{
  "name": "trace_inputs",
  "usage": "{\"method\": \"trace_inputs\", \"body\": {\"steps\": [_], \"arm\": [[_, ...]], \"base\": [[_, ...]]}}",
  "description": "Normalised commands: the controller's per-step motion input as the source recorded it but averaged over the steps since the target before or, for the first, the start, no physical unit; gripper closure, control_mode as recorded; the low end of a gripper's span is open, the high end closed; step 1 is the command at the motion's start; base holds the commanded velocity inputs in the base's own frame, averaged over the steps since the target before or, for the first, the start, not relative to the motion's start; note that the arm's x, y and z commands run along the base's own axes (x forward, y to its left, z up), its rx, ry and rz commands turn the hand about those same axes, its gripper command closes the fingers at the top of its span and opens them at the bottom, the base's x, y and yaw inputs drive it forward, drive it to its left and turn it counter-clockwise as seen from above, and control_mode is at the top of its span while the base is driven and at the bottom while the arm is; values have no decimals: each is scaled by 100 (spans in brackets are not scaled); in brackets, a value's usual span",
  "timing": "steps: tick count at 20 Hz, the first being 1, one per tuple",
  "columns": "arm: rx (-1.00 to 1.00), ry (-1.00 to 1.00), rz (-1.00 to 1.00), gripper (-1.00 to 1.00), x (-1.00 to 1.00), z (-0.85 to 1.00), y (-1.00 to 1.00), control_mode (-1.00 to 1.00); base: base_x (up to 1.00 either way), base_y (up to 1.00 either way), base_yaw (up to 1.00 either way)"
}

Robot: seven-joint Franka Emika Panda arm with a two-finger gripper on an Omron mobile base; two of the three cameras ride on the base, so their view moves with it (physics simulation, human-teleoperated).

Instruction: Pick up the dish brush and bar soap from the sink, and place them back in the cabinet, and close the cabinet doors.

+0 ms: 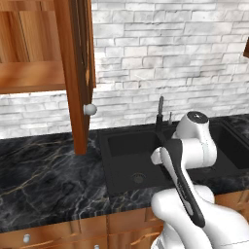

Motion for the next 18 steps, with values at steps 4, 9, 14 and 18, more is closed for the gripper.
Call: {"method": "trace_inputs", "body": {"steps": [4, 9, 14, 18], "arm": [[0, 0, 0, 100, -31, 26, -17, -100], [0, 0, 0, 100, -41, 21, -4, -100], [0, -3, 0, 100, -29, 27, 0, -100], [0, -5, 0, 100, -25, 32, 0, -100]], "base": [[0, 0, 0], [0, 0, 0], [0, 0, 0], [0, 0, 0]]}}
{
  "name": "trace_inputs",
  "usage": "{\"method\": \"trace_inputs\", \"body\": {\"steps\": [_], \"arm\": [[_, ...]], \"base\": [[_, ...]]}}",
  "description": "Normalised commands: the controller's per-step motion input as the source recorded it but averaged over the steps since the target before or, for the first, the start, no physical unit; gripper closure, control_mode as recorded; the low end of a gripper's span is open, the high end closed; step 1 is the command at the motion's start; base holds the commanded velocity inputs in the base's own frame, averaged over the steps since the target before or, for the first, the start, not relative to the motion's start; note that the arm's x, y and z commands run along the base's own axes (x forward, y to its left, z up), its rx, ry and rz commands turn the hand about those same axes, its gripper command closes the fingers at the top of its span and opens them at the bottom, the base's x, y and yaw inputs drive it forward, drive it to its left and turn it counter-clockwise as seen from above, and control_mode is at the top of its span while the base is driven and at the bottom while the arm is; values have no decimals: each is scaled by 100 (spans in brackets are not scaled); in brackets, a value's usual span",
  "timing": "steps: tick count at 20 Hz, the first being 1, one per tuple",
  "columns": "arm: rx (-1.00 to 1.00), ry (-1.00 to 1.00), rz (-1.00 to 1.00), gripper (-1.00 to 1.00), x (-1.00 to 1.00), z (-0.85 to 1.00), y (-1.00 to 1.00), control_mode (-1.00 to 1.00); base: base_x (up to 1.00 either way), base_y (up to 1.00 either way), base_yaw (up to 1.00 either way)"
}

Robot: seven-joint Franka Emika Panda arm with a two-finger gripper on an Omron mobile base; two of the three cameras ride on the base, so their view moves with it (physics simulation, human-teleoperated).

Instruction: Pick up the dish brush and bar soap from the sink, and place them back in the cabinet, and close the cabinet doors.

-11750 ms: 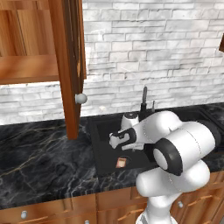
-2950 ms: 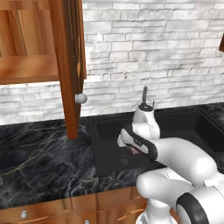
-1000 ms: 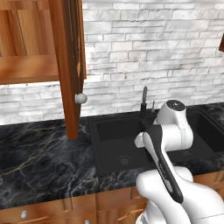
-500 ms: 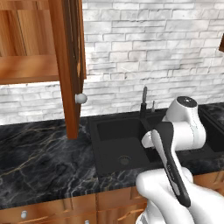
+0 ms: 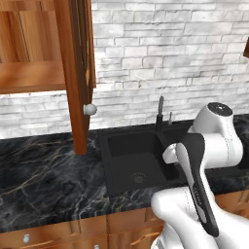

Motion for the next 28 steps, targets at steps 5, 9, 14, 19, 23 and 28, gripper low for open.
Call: {"method": "trace_inputs", "body": {"steps": [5, 9, 14, 19, 23, 28], "arm": [[0, -8, 0, 100, -25, 37, 0, -100], [0, -7, 0, 100, -30, 33, 0, -100], [0, -6, 0, 100, -42, 27, 0, -100], [0, -5, 0, 100, -37, 22, 0, -100], [0, -3, 0, 100, -33, 19, 0, -100], [0, -2, 0, 100, -22, 10, 0, -100]], "base": [[0, 0, 0], [0, 0, 0], [0, 0, 0], [0, 0, 0], [0, 0, 0], [0, 0, 0]]}}
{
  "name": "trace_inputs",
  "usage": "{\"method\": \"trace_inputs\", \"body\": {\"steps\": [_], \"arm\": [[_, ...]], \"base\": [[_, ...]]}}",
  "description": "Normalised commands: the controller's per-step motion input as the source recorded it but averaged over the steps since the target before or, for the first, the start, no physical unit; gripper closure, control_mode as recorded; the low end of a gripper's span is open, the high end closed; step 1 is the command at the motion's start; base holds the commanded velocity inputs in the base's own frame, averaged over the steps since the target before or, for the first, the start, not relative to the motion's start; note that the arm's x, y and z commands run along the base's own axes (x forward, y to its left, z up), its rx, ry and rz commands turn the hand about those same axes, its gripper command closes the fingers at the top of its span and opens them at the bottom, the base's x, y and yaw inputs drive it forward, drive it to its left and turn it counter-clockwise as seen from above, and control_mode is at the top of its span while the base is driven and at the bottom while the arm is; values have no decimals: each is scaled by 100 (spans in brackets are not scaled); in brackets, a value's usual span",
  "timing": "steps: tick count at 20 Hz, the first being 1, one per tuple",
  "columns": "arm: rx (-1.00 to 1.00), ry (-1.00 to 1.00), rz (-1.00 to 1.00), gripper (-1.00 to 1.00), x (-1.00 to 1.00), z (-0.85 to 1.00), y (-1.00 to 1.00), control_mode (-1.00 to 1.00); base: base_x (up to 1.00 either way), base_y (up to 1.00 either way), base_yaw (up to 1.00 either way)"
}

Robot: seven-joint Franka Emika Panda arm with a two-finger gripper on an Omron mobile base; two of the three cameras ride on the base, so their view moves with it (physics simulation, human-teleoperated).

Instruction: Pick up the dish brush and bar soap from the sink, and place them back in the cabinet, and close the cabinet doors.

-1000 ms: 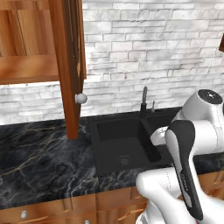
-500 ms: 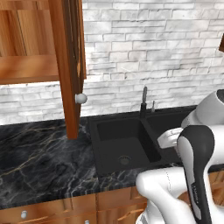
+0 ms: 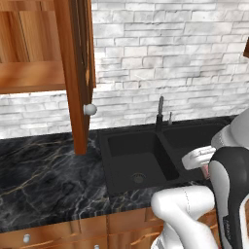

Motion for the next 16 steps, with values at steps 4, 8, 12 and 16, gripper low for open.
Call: {"method": "trace_inputs", "body": {"steps": [4, 8, 12, 16], "arm": [[0, -1, 0, 100, -1, 9, 0, 100], [0, 0, 0, 100, 0, 0, 0, 100], [0, 0, 0, 100, 0, 0, 0, 100], [0, 0, 0, 100, 0, 0, 0, 100]], "base": [[-2, 0, 0], [-24, 0, 0], [-64, 0, 0], [-79, 0, 0]]}}
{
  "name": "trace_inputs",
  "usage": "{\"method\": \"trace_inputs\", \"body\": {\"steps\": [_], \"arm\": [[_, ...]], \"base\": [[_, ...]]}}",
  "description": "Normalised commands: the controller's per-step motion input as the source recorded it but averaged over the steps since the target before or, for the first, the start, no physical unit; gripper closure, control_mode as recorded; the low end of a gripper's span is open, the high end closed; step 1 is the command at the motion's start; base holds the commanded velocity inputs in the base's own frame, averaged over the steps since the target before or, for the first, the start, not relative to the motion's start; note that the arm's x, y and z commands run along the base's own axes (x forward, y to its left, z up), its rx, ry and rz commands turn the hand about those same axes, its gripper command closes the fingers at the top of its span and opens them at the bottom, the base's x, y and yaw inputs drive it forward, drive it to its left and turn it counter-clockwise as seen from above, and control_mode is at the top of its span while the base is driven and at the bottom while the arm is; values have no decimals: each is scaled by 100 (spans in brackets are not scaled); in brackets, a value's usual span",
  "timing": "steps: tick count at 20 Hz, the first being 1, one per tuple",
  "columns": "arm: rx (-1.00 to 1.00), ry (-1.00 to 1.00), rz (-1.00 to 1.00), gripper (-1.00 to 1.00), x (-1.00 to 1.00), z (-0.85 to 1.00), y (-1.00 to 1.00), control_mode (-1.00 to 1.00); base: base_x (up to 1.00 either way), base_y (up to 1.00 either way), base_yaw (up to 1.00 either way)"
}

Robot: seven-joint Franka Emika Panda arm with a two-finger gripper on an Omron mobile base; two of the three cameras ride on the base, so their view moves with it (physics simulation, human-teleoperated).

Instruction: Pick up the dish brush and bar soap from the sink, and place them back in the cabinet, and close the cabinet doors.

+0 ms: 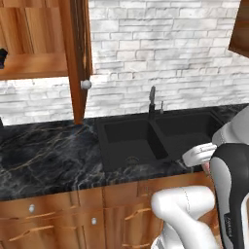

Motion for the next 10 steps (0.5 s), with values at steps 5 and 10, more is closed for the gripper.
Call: {"method": "trace_inputs", "body": {"steps": [5, 10], "arm": [[0, 0, 0, 100, 0, 0, 0, 100], [0, 0, 0, 100, 0, 0, 0, 100]], "base": [[-76, 2, 0], [-71, 20, 0]]}}
